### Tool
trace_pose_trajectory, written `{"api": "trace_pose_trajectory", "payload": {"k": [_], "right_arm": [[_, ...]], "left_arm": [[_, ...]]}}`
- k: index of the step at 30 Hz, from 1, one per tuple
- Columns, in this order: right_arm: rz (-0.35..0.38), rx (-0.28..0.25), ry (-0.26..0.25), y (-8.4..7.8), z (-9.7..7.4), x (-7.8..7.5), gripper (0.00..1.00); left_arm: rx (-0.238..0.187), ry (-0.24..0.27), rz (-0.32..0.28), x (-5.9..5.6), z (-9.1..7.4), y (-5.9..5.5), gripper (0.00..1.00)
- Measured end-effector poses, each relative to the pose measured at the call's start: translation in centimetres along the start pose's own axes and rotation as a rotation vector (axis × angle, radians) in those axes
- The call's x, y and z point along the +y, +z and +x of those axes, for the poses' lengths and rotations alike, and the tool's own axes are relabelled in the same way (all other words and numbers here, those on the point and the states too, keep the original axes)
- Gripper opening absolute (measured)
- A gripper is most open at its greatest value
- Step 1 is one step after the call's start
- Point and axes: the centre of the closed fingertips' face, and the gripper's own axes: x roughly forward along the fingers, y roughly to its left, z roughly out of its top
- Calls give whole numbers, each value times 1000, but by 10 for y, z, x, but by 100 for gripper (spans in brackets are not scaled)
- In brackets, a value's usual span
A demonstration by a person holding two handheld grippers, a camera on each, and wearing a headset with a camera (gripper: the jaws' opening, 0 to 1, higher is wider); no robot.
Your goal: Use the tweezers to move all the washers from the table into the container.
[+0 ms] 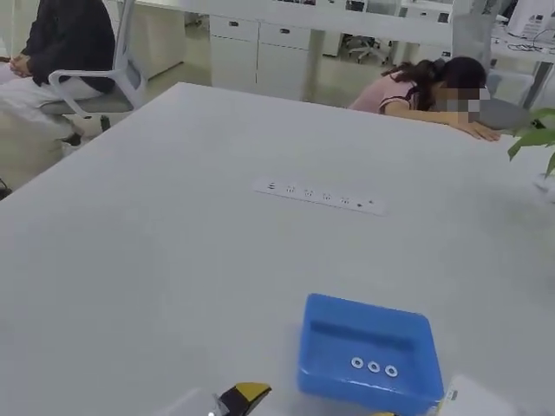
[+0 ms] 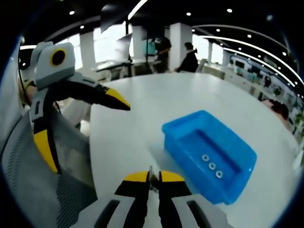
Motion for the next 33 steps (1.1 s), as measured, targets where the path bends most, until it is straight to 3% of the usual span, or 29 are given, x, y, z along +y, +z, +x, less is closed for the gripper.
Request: {"api": "trace_pose_trajectory", "payload": {"k": [25, 33], "right_arm": [[75, 36, 4, -17, -8, -4, 4], [61, 52, 6, -20, -5, -2, 4]], "left_arm": [[-29, 8, -25, 3, -1, 4, 83], [-27, 12, -22, 4, 0, 4, 83]]}}
